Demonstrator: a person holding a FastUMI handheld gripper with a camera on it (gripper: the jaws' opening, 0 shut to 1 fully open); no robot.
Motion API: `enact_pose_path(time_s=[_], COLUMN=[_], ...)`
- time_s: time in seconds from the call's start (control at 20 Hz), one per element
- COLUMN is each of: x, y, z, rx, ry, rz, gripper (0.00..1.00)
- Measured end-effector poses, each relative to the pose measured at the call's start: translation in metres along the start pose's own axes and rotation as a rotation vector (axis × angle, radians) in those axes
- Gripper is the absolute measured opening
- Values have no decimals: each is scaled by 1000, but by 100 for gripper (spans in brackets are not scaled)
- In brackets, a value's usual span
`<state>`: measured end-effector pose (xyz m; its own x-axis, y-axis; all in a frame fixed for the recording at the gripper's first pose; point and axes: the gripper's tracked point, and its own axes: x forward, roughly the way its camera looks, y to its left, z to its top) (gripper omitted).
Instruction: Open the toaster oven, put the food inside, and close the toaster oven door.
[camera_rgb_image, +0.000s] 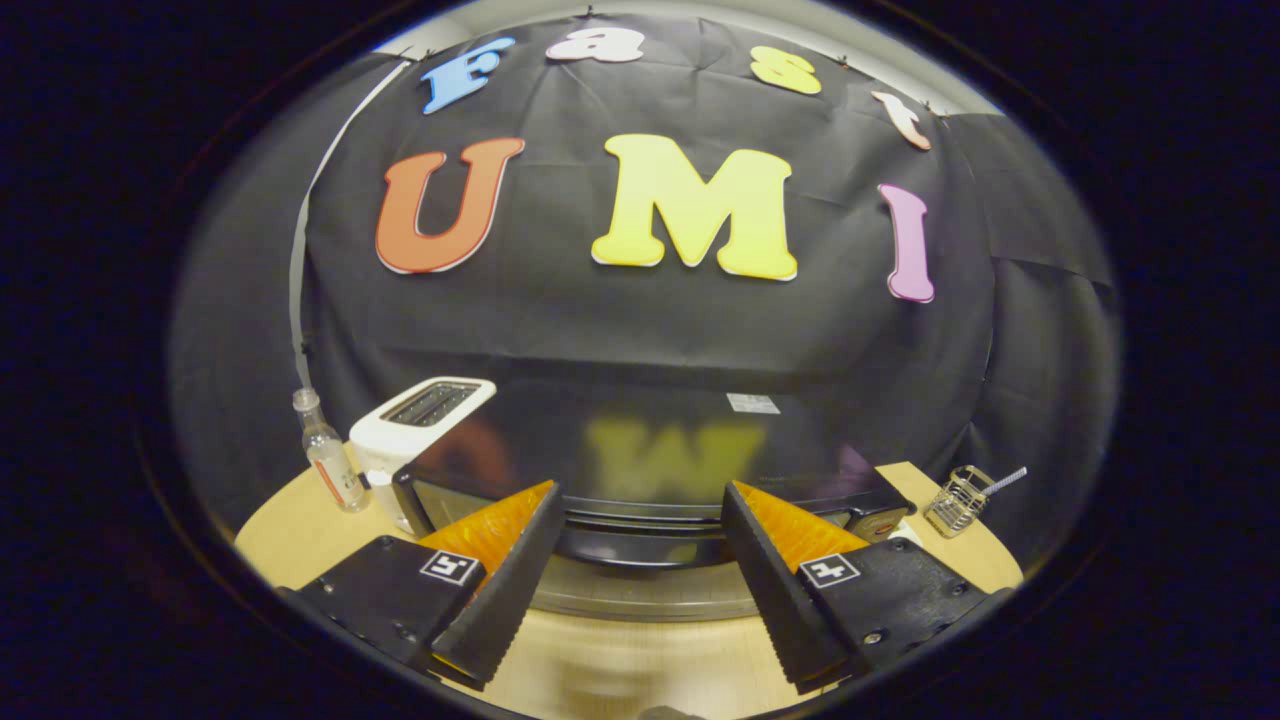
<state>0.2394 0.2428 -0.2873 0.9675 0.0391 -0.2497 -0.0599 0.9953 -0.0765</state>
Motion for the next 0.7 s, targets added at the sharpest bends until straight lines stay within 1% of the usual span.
enact_pose_path(time_s=[0.35, 0.7], x=[-13, -49], y=[1, 2], z=[-6, -30], rx=[32, 41], ry=[10, 32], rz=[11, 8], gripper=[100, 100])
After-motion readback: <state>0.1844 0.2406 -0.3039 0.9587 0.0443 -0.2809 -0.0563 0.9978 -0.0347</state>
